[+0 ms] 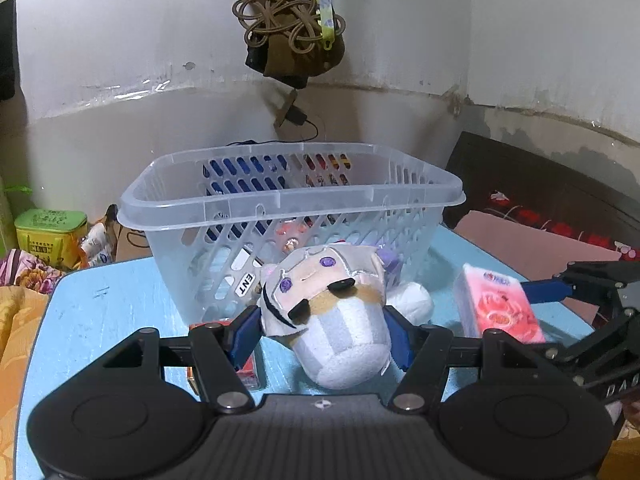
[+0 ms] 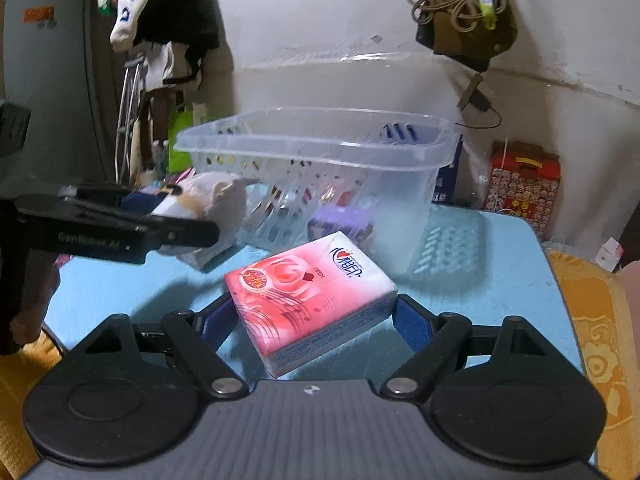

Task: Organize objects
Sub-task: 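Lift the plush doll and pink tissue pack toward the basket, then carry the doll and tissue pack over the basket and open both grippers, then withdraw both open grippers from the basket back toward the table, then grasp the red box with the left gripper while the right grasps the white wrapped roll, then lift the red box and white roll up toward the basket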

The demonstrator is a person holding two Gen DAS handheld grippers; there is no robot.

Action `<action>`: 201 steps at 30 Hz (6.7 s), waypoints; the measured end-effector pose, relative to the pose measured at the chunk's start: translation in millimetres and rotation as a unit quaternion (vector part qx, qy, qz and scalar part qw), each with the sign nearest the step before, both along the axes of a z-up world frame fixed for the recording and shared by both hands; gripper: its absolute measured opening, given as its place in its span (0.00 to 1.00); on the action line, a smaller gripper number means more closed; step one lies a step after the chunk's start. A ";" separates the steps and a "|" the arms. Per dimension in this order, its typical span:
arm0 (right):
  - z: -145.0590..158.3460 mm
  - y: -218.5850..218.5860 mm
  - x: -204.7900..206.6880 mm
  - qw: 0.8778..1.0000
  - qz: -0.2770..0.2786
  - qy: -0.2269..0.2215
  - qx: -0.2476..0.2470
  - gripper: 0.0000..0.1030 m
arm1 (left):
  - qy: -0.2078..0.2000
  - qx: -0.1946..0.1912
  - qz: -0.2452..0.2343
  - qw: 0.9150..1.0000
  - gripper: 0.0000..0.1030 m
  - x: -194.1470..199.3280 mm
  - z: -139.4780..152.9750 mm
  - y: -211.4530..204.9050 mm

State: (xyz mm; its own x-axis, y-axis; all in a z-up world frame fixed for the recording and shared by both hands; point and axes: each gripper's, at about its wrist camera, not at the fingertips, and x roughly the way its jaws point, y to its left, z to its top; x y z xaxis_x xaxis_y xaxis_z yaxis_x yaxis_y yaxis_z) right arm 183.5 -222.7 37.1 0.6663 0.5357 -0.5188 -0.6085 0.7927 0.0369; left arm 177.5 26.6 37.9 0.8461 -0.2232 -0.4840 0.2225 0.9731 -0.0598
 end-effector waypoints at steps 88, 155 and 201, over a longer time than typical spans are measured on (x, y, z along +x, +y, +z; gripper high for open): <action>66.3 23.2 14.3 0.985 -0.058 -0.141 0.080 1.00 | -0.118 -0.054 0.103 0.986 1.00 22.5 69.1 40.9; -46.2 70.4 62.0 0.991 -0.099 0.061 -0.065 1.00 | 0.097 0.038 0.097 0.990 0.79 40.2 -57.6 31.7; -9.8 21.7 21.5 0.996 -0.066 0.025 -0.054 0.73 | 0.056 0.043 0.055 0.996 0.51 3.5 -34.9 20.4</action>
